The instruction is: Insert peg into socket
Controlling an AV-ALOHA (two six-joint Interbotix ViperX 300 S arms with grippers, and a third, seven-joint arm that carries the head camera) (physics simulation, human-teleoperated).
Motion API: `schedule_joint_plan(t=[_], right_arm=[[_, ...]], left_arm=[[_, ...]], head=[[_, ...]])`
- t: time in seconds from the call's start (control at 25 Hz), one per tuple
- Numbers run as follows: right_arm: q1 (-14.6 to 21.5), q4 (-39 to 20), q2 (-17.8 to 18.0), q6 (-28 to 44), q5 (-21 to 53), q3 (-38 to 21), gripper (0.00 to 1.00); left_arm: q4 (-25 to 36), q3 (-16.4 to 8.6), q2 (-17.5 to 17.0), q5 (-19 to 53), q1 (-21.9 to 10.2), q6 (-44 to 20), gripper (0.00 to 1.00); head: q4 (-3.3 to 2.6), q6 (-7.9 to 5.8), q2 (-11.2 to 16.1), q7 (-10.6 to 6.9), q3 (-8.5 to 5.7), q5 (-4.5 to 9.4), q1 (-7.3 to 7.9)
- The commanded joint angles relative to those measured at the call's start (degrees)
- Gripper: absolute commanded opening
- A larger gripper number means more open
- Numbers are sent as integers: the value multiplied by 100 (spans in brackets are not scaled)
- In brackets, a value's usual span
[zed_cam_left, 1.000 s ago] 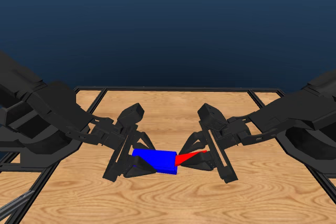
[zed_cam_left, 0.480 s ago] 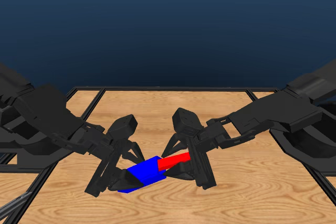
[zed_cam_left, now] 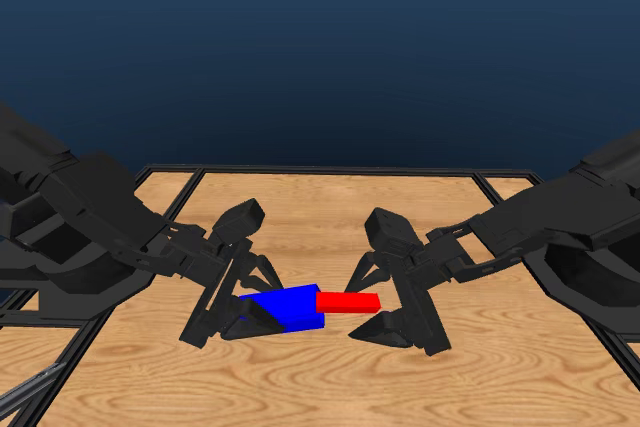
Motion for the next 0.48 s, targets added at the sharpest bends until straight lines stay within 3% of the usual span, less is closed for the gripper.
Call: schedule_joint_plan(t=[0.04,0.2,0.32,0.36,0.4,0.48], right_arm=[[66,-36,-430,309,20,433,100],[-43,102,-761,605,-188,1195,100],[-177,259,-762,738,-637,1696,100],[-167,291,-638,765,-724,1758,41],[-194,309,-583,760,-878,1771,0],[-174,375,-461,759,-1062,1730,0]], left_arm=[[-46,54,-82,-211,11,77,0],[-43,52,-139,-312,19,27,0],[-20,-111,-216,-278,20,75,0],[31,-21,-144,-169,-25,105,0],[-5,-156,-257,-229,29,88,0],[35,-53,-173,-155,61,89,0]], head=[[1,-14,-60,15,-60,-79,7],[-4,-13,-74,18,-63,-95,-12],[-8,-14,-74,35,-71,-121,-27],[-9,-10,-66,52,-76,-127,-35],[-10,-3,-63,65,-77,-126,-45],[-11,10,-62,77,-75,-120,-62]])
